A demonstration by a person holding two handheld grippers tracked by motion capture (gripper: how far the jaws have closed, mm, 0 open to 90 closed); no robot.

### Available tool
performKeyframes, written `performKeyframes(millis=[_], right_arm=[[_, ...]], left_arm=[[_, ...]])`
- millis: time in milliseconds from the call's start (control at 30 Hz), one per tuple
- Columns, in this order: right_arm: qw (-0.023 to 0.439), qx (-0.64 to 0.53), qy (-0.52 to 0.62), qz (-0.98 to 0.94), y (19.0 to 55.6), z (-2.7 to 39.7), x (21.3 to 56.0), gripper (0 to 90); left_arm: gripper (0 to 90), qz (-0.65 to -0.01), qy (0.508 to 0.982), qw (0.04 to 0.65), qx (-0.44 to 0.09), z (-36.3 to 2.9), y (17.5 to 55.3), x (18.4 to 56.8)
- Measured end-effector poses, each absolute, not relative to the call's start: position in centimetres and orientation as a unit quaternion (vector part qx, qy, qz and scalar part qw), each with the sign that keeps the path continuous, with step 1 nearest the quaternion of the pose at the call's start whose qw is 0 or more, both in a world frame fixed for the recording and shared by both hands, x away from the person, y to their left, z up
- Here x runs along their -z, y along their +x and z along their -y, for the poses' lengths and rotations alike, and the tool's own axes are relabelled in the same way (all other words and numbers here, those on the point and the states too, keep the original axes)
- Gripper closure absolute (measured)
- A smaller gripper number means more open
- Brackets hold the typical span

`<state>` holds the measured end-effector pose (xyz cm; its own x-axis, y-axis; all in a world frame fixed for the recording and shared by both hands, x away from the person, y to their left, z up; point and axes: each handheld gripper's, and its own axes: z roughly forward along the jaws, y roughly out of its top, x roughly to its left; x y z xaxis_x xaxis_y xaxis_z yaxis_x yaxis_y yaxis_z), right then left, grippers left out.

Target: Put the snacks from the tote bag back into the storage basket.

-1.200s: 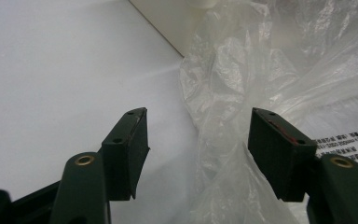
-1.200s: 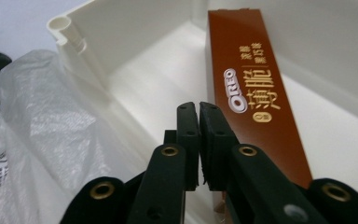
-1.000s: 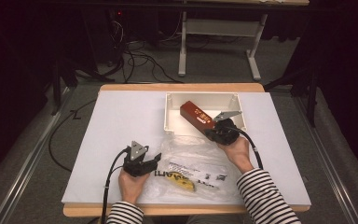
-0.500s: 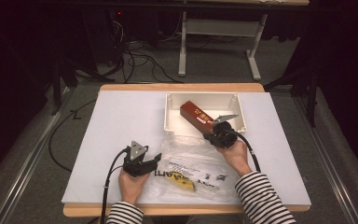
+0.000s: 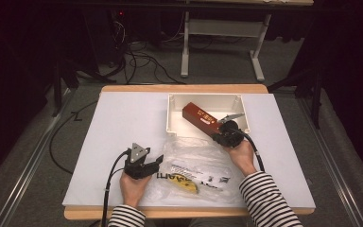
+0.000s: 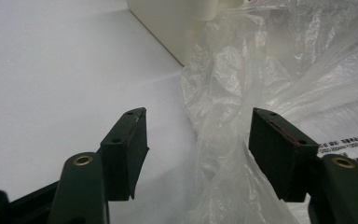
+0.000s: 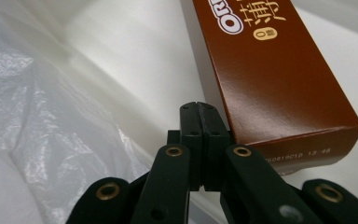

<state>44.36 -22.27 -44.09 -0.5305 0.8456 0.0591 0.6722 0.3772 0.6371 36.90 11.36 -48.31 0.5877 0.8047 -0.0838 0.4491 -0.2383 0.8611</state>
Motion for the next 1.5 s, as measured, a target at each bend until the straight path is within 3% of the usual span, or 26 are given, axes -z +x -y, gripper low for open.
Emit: performKeyframes(millis=[1133, 1367, 1500], right_arm=[[0.177, -0.264, 0.555, -0.769, 50.1, 21.8, 44.0, 90.0], [0.193, -0.274, 0.551, -0.764, 49.7, 21.8, 43.8, 90.0], [0.192, -0.297, 0.532, -0.77, 48.7, 22.2, 43.3, 89.0]], left_arm=[[36.7, -0.407, 0.766, 0.457, -0.196, -11.2, 36.9, 48.3], [36.9, -0.397, 0.791, 0.416, -0.209, -10.2, 37.0, 48.4], [37.2, -0.399, 0.784, 0.428, -0.206, -10.5, 37.0, 48.4]])
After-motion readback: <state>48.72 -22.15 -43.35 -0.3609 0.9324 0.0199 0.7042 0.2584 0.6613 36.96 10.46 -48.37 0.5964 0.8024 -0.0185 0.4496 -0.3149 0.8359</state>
